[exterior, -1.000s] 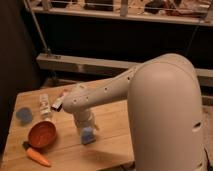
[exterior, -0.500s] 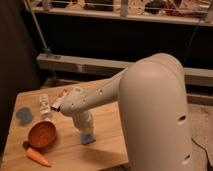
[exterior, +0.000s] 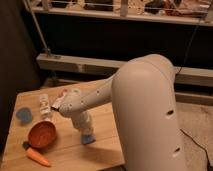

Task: Wipe the white sponge on the table

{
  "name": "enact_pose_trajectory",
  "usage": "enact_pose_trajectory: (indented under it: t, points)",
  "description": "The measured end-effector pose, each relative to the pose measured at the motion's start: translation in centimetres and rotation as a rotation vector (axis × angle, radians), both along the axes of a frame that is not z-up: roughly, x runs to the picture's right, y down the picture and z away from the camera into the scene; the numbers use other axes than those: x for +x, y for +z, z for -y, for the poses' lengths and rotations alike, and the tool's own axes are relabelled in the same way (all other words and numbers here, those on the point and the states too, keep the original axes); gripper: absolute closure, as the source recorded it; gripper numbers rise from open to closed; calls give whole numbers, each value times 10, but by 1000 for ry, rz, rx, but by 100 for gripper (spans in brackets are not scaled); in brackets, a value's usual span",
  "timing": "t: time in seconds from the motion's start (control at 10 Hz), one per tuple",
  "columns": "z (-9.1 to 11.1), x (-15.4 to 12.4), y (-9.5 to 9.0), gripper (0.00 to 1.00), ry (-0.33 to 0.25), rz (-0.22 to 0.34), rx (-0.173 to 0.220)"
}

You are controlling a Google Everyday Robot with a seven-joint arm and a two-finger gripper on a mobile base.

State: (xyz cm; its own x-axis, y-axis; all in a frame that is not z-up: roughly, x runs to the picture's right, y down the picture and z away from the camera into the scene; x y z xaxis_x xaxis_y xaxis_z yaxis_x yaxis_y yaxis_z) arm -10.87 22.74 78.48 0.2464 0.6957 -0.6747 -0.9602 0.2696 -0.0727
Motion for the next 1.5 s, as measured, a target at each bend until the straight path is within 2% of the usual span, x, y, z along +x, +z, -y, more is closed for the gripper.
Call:
enact_pose_trajectory:
  t: [0.9, 1.5]
  points:
    - [-8, -7, 7, 100, -36, 8, -37]
    - [-3, -17, 16, 100, -72, 23, -48]
